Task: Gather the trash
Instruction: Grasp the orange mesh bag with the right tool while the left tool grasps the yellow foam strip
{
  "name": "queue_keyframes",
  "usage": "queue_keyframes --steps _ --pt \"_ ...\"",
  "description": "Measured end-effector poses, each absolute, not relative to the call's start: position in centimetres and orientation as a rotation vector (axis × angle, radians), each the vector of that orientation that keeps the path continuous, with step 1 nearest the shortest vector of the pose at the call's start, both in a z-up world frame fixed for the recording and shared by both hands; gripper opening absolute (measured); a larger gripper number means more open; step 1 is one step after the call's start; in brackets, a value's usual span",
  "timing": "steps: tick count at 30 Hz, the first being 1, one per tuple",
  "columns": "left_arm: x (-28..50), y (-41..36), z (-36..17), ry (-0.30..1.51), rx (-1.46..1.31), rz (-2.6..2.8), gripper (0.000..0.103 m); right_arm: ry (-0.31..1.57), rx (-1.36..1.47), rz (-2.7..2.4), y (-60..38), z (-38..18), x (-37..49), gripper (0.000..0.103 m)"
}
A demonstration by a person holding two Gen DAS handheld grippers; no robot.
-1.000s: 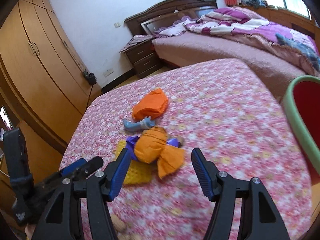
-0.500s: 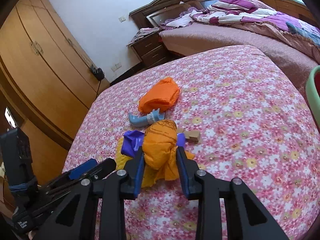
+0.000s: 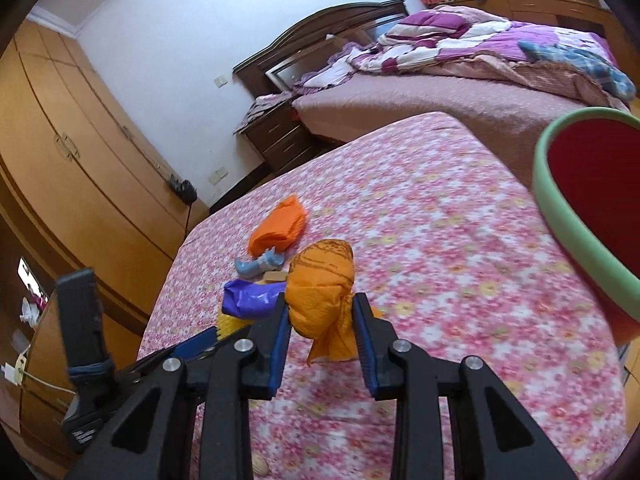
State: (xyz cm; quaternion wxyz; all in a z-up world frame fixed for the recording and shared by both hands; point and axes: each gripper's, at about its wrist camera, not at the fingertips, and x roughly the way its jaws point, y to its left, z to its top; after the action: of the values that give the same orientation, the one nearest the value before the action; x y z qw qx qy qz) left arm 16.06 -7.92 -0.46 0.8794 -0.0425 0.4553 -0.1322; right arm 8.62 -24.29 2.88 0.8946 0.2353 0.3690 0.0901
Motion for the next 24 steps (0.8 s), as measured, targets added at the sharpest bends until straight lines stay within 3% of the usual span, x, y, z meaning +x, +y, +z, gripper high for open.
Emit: queue_keyframes --steps 5,7,11,12,13,24 --pt "16.6 -9.2 -1.3 0.945 -0.034 -0.238 0.062 0.752 0.505 0.154 -25.9 2.8 7.7 0.033" --pt "16.4 -9.5 -1.4 0.928 -0.001 -0.210 0.055 0.748 0.516 0.151 -26.3 2.8 7.3 0.033" --pt "15.6 -9.5 -1.3 0.907 -0.003 -0.219 0.033 0.733 0.517 0.141 -26.9 3.1 6.0 0.033" --pt "15.4 -9.3 -1.2 0.907 -0.017 -0.228 0.021 0.728 0.519 0.140 -27.0 3.3 5.6 0.033" --pt "15.2 -9.0 -1.1 0.909 -0.034 -0.237 0.014 0.725 0.519 0.139 -27.0 3.4 5.4 0.033" --pt "11.1 -7.0 2.4 0.830 -0.132 -0.300 0.011 0.644 0.507 0.135 -27.0 6.2 1.7 0.033"
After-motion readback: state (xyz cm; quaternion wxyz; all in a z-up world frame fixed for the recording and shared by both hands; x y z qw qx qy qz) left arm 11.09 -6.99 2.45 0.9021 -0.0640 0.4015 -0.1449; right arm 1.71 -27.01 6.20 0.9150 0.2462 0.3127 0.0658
